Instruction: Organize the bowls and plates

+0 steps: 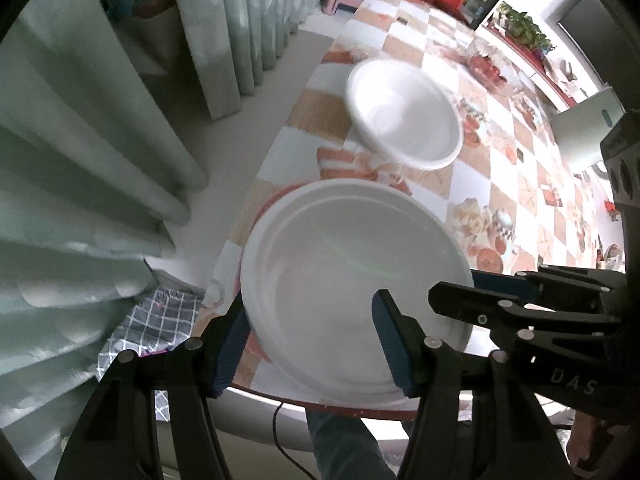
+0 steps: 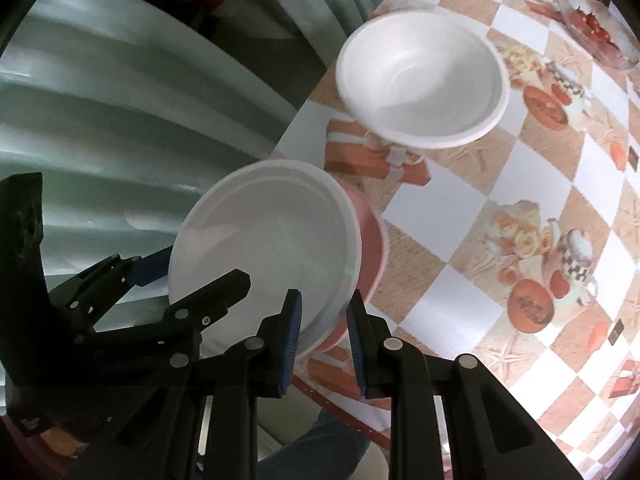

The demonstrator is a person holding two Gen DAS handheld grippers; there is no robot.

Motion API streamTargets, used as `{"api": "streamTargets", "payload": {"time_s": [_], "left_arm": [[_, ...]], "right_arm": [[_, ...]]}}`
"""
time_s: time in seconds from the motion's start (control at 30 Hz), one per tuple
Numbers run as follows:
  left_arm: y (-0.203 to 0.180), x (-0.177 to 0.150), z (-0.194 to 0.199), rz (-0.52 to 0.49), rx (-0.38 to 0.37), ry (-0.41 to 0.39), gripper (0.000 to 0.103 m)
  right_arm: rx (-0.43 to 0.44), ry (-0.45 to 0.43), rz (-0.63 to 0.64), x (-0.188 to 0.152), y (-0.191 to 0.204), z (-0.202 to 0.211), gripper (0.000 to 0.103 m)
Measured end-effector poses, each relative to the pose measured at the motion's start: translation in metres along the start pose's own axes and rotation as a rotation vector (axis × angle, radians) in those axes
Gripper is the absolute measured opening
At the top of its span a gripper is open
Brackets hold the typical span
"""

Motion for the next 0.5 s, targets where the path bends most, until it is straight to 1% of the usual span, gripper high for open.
{"api": "streamTargets", "payload": {"time_s": [0.1, 0.2, 0.27, 0.4, 0.5], "left_arm": [[-0.010, 0.011, 0.015, 0.001, -0.013, -0.043, 0.063], [-0.024, 0.032, 0.029, 0.017, -0.034, -0.097, 0.063], [-0.035, 0.048, 0.033, 0.009, -0.040, -0.128, 0.061], [-0.061, 0.081, 0.026, -0.001, -0.066, -0.174, 0.060], [-0.072, 0.103, 0.014, 0.001, -0.079, -0.190, 0.059]], "right_arm": [[-0.004, -0.038, 0.003, 0.006, -0.001, 0.020, 0.026], [-0.011, -0.078, -0.003, 0.019, -0.009, 0.040, 0.026], [-0.034, -0.104, -0.008, 0.030, -0.020, 0.052, 0.026], [-0.075, -0.137, -0.057, 0.050, -0.050, 0.062, 0.026], [-0.121, -0.165, -0.075, 0.068, -0.069, 0.066, 0.025]]}}
Point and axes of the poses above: each gripper's, at about its wrist camera, not at the fingertips, and z roughly against the way its jaws point, y to its left, x to its top, the point moved 9 cm from there along -z, roughly the way its jaws point, and after that the axes turned 10 degrees about z, right-handed, at the moved point
